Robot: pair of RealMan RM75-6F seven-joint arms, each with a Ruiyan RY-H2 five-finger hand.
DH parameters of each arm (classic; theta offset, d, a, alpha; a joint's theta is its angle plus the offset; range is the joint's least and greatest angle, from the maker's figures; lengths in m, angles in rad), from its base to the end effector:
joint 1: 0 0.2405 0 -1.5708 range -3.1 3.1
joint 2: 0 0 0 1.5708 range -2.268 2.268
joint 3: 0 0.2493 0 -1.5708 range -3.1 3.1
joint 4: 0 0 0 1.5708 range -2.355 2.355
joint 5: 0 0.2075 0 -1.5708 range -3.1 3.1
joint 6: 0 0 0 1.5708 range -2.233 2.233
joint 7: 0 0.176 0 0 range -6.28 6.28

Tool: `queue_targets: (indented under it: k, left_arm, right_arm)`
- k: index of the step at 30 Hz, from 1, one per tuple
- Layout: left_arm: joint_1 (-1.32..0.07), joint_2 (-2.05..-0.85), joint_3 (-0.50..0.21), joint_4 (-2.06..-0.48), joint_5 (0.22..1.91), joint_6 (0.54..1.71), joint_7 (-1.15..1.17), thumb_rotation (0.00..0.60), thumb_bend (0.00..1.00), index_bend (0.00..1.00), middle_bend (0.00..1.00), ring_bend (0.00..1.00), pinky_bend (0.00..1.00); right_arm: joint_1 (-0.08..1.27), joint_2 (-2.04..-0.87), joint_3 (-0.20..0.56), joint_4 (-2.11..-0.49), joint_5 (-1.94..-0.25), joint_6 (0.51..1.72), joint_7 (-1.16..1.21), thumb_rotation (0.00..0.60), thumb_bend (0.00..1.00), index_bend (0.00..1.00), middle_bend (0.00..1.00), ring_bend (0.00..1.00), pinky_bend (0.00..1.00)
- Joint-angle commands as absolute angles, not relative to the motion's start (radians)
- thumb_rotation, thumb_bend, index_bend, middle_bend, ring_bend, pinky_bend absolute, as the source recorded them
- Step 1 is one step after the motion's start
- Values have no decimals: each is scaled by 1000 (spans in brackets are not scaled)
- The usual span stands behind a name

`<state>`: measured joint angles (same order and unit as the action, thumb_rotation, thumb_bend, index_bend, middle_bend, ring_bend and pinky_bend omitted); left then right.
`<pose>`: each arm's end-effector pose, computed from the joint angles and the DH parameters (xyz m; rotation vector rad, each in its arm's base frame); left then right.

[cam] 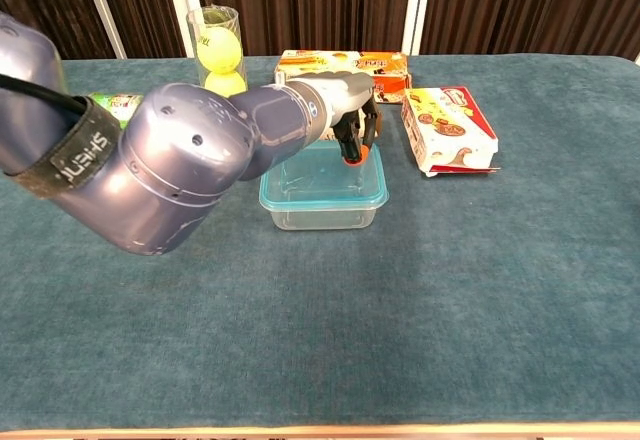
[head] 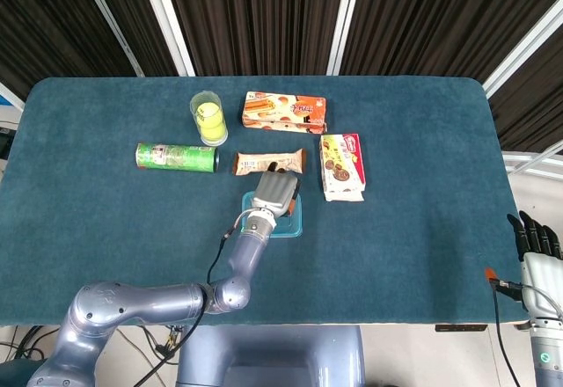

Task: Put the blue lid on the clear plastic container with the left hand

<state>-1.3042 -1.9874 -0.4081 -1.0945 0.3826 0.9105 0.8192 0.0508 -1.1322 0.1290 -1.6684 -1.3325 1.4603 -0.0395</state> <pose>0.0276 0.4131 -0.1321 -1.8733 -1.0068 -0.7786 -0.3199 -0.2147 0.1679 1.1889 -0.9847 0.8605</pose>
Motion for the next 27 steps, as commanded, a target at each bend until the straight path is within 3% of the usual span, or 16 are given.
queue_targets:
  k: [1,27]
  left_arm:
    - [-1305,-1992,-404,-1087,380,909,822,600,546,701,668,236,111]
    - [-1304,-2022,-402,-1028,385,879,820,600,546,703,668,236,111]
  right_arm:
    - [50,-1132,129,-1669,-1332,1461,-39,600,292,87,0,4,0]
    - [50,-1130,130,-1672,-1331,1460,-39,600,291,87,0,4,0]
